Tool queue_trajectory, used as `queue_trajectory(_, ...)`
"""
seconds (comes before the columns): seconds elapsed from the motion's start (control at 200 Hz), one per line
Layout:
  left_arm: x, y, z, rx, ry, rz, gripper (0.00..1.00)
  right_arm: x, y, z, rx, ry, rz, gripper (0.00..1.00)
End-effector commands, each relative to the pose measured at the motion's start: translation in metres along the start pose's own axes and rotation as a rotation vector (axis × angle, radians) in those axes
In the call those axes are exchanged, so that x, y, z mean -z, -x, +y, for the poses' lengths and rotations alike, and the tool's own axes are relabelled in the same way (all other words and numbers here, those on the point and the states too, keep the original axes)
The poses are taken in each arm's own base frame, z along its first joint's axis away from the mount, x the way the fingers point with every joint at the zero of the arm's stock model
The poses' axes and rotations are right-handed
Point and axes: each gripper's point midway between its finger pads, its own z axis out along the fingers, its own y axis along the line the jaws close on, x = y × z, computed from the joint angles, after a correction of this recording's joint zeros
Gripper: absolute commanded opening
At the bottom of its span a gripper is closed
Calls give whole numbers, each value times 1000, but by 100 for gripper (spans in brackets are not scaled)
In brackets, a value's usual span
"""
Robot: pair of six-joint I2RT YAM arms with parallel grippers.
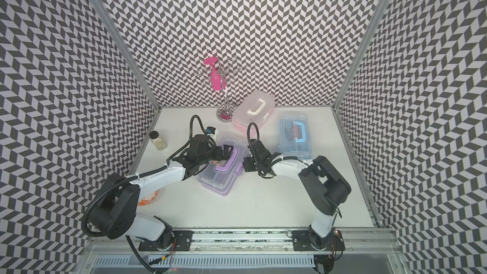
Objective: Close toolboxes
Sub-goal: Fasten the toolbox latch on the toolbox.
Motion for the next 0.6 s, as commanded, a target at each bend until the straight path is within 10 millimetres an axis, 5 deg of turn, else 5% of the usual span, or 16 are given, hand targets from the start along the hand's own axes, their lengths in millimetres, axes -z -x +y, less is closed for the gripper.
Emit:
queue_trajectory(0.0, -7, -42, -37, -19, -140, 146, 99, 6, 30, 51, 64, 160, -92, 53)
queue_trajectory(0.28, -3, -36, -29, -28, -107, 130, 99, 21, 17, 1, 64, -25, -111, 53)
queue_trajectory(0.596, 5, -28, -24, -42, -83, 110, 99, 27, -22, -3, 69, -11, -60, 53)
